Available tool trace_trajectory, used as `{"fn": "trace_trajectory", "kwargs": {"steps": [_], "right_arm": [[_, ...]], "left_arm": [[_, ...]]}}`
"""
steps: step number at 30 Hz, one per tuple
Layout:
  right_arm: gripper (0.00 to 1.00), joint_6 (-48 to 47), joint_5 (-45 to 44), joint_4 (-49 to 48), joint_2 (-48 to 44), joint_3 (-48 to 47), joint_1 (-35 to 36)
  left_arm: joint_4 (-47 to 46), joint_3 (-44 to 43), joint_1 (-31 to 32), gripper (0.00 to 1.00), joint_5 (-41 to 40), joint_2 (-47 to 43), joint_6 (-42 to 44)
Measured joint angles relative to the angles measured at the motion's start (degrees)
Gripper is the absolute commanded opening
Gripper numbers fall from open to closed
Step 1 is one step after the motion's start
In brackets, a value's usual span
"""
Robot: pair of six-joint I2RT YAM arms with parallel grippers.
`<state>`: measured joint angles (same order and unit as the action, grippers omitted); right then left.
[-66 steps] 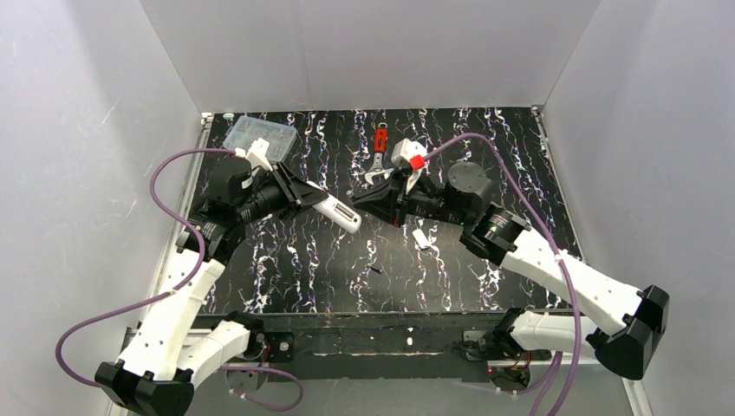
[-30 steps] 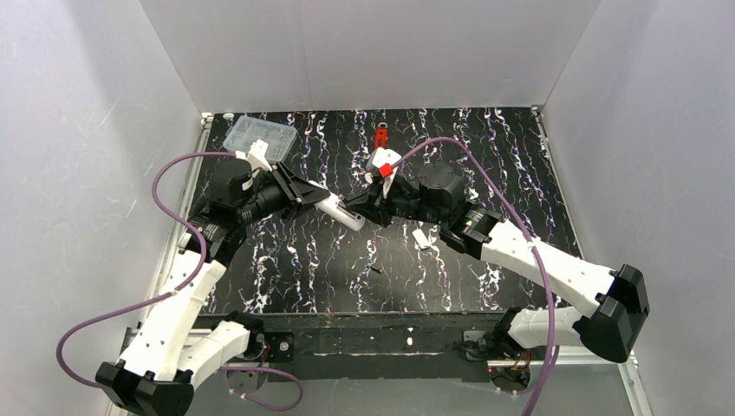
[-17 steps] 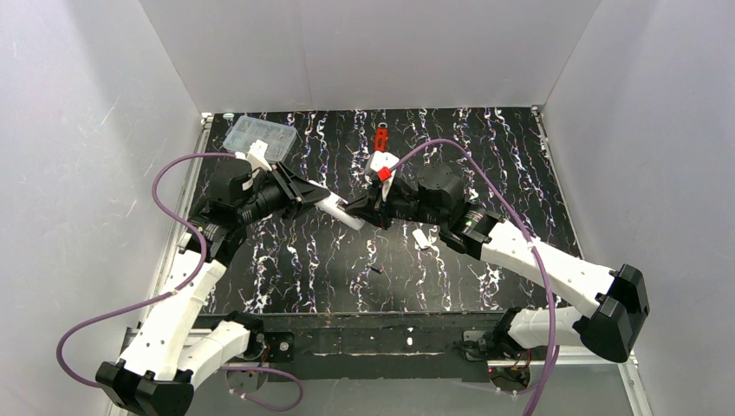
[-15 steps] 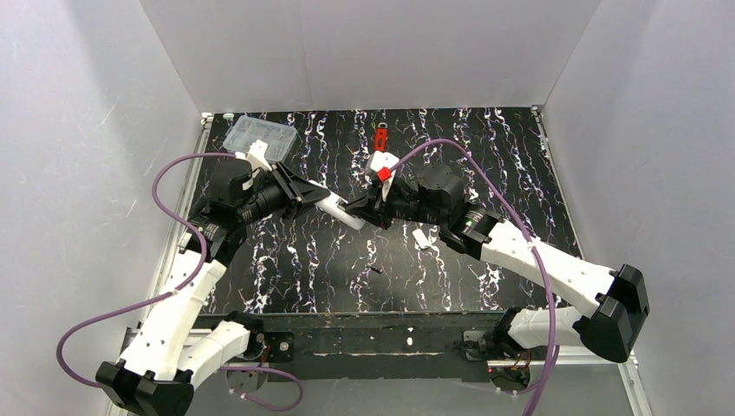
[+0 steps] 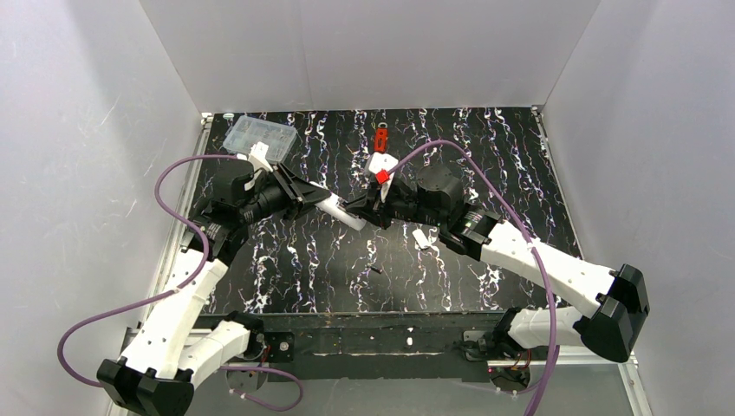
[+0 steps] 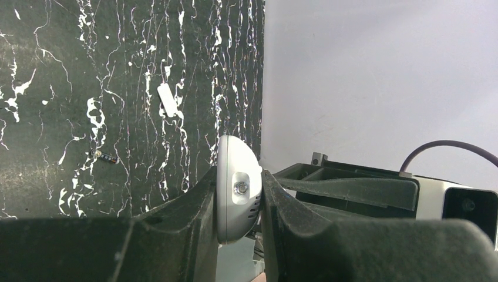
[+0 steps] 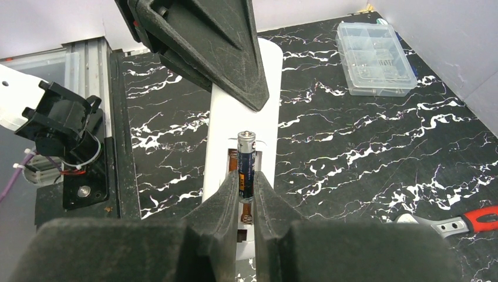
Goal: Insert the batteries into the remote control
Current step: Load the battery into the remote control.
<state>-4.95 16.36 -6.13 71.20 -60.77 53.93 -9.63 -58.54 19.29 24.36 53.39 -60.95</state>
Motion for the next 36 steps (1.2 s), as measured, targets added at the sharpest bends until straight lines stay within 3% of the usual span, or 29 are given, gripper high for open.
{"fn": "trace_trajectory", "kwargs": {"steps": [36], "right_arm": [[0.36,-1.97,-1.42,0.15,-0.02,0.00,0.59]], "left_arm": [[-0.74,0.44,0.00,0.00,0.02,0.42,-1.27]]}}
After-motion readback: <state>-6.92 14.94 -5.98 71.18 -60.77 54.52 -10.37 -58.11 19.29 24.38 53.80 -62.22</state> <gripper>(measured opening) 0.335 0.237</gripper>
